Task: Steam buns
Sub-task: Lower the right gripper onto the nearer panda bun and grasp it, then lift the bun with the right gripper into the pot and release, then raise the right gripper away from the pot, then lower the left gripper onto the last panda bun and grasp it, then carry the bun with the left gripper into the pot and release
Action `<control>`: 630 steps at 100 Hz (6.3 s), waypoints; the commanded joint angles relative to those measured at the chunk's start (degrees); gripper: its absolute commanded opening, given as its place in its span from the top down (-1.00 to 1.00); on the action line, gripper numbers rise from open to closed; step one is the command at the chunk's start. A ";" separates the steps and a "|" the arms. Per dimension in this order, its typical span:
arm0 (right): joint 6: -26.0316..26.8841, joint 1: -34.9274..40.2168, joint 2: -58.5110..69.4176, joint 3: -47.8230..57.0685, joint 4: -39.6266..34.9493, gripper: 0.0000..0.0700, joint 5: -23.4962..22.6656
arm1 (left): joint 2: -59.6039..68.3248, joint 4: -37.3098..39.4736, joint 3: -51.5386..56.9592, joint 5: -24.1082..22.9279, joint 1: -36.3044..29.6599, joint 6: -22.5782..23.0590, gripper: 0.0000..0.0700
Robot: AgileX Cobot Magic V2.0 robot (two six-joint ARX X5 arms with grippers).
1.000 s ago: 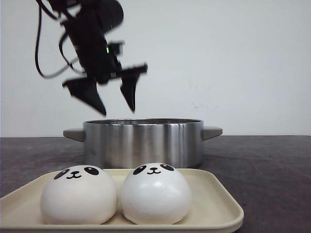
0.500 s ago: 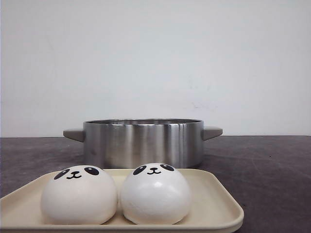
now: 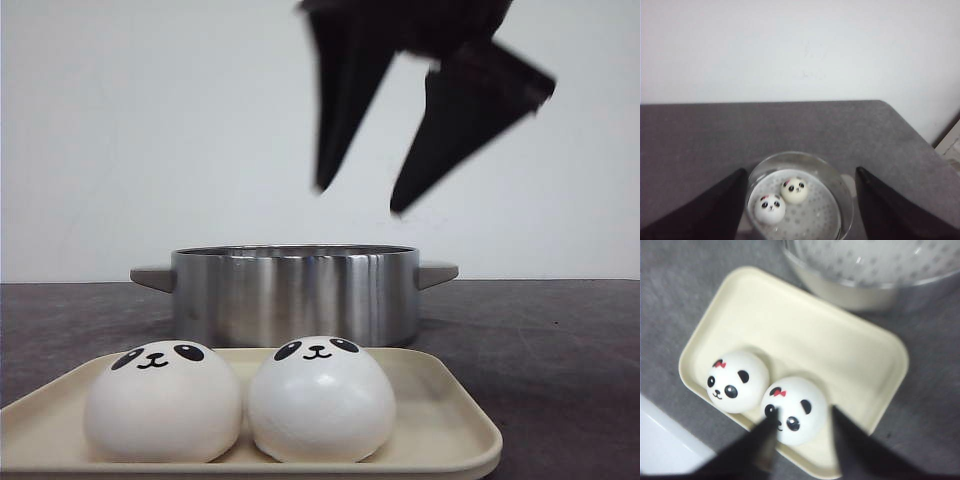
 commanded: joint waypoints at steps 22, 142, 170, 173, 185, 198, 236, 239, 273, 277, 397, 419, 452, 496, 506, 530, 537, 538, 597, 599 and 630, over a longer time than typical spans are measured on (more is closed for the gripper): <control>3.85 1.84 11.15 0.66 1.29 -0.31 -1.18 | -2.29 -1.57 1.18 -0.37 -0.33 0.79 -0.11; -12.79 -3.21 6.29 29.92 1.81 0.98 6.34 | -2.49 -2.05 1.18 -0.37 -0.33 0.79 -0.11; -14.97 -11.91 10.05 34.21 1.44 0.98 5.97 | -2.40 -0.39 1.18 -0.37 -0.33 0.79 -0.11; -15.52 -12.81 10.80 34.18 0.72 0.98 5.79 | -2.29 -0.37 1.18 -0.37 -0.33 0.79 -0.11; -16.87 -15.54 15.78 34.18 -0.87 0.98 4.35 | -2.05 -0.44 1.18 -0.37 -0.33 0.79 -0.11; -18.40 -16.92 21.73 34.18 -0.37 0.98 3.61 | -1.75 -0.48 1.18 -0.37 -0.33 0.79 -0.11; -19.89 -18.10 35.17 34.18 0.48 0.98 2.01 | -1.64 -2.69 1.16 -0.37 -0.33 0.76 -0.11; -19.87 -18.10 35.69 34.18 0.66 0.97 1.40 | -1.64 -2.99 1.16 -0.37 -0.33 0.76 -0.11; -19.80 -18.18 36.48 34.18 1.53 0.25 0.17 | -1.60 -4.33 1.16 -0.37 -0.33 0.81 -0.11; -19.78 -18.21 36.48 34.18 1.27 0.17 0.24 | -1.49 -4.33 1.16 -0.37 -0.33 0.85 -0.11; -19.19 -18.78 35.17 41.07 -7.65 0.66 0.20 | 0.02 -8.17 0.94 -0.31 -0.35 0.96 -0.11; -21.94 -15.54 25.31 48.28 -11.26 0.99 0.31 | 1.73 -10.84 -1.92 1.36 -0.70 -0.90 -0.11; -21.97 -5.86 2.23 48.65 -10.49 0.99 8.35 | 4.00 -5.11 -21.09 4.22 -6.05 -4.11 -0.12; -19.89 -1.95 -9.33 48.65 -18.45 0.99 18.71 | 21.86 2.21 -30.18 9.79 -13.33 -4.57 -0.84; -19.74 -1.95 -9.35 48.65 -19.61 0.99 18.78 | 26.38 2.62 -30.18 9.81 -15.08 -4.59 -0.84; -19.67 -1.95 -9.29 48.65 -19.85 0.99 18.75 | 33.55 3.98 -30.18 9.79 -16.79 -4.68 -0.82; -19.50 -1.95 -9.29 48.63 -19.85 0.99 18.75 | 34.82 4.11 -30.18 9.79 -16.87 -5.01 -0.82; -19.47 -1.95 -9.29 48.63 -19.82 0.99 18.75 | 34.99 4.11 -30.18 9.79 -16.87 -5.05 -0.82; -19.80 -1.95 -9.29 48.63 -19.87 0.99 18.75 | 38.69 4.13 -29.77 8.85 -16.83 -0.66 1.00; -19.80 -1.95 -9.29 48.63 -19.87 0.99 18.73 | 38.53 4.02 -29.48 8.87 -16.83 -0.66 1.00; -19.87 -1.95 -9.29 48.63 -19.87 0.99 18.29 | 30.05 7.41 -16.48 1.27 -16.79 3.32 1.00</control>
